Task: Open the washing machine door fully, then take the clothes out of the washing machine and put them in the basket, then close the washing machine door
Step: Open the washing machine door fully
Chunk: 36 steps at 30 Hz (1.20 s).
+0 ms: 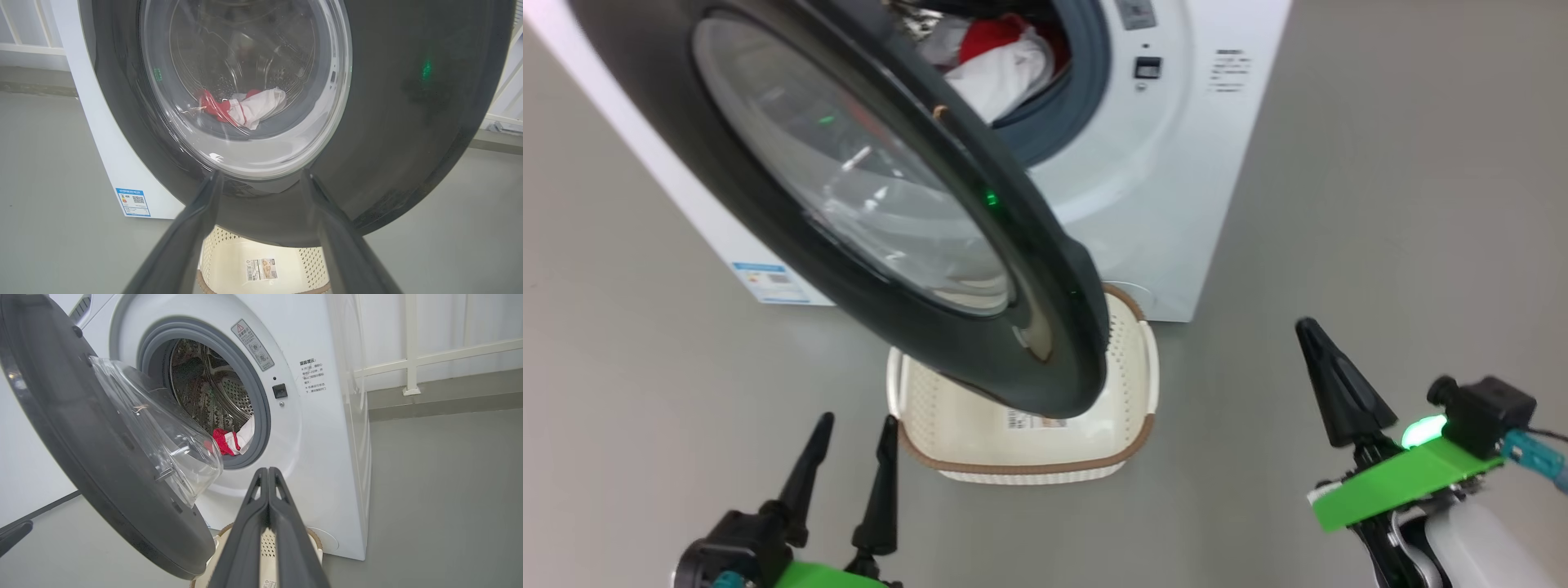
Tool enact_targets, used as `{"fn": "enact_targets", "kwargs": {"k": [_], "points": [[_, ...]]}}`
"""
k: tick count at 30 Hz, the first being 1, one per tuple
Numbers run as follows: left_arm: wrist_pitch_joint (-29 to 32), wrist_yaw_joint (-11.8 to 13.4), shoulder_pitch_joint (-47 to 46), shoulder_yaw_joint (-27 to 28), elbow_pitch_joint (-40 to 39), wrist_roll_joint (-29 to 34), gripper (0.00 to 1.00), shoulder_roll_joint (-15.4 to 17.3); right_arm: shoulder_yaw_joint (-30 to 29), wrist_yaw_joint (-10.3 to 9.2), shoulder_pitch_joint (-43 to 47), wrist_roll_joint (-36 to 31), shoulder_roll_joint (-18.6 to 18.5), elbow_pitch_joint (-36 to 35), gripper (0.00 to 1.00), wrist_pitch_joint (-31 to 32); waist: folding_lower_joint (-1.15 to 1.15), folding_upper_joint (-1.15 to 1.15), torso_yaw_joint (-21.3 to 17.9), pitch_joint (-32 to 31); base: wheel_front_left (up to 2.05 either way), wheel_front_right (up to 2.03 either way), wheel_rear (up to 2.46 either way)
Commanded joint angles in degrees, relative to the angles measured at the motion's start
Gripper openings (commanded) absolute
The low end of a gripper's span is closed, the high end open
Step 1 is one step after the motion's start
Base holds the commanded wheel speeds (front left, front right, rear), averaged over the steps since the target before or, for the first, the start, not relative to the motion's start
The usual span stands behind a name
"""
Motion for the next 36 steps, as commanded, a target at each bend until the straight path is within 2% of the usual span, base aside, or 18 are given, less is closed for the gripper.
{"fn": "enact_targets", "kwargs": {"k": [1,14,28,36], "points": [[-0.5,0.7,0.7,0.9,-2.0,-0.5,1.0,0.6,2.5,0.37,-3.0,2.0,-1.0,-1.5,0.0,-0.5,0.0,0.0,2.8,-0.2,0.0,0.0,0.0],[-0.5,1.4,1.4,-2.9,-2.1,-1.6,1.0,0.6,13.3,0.37,-13.8,14.5,-5.1,-1.0,0.0,-0.5,0.0,0.0,8.2,-0.7,0.0,0.0,0.0],[-0.5,1.7,0.3,-5.5,-2.2,-2.4,1.0,0.6,33.1,0.37,-23.6,36.1,-12.6,1.0,0.0,-0.5,0.0,0.0,11.4,0.4,0.0,0.0,0.0],[-0.5,1.9,0.7,-5.8,-1.7,-2.3,1.0,0.6,40.0,0.37,-24.6,40.8,-13.2,-0.1,0.0,-0.5,0.0,0.0,12.8,-0.9,0.0,0.0,0.0]]}}
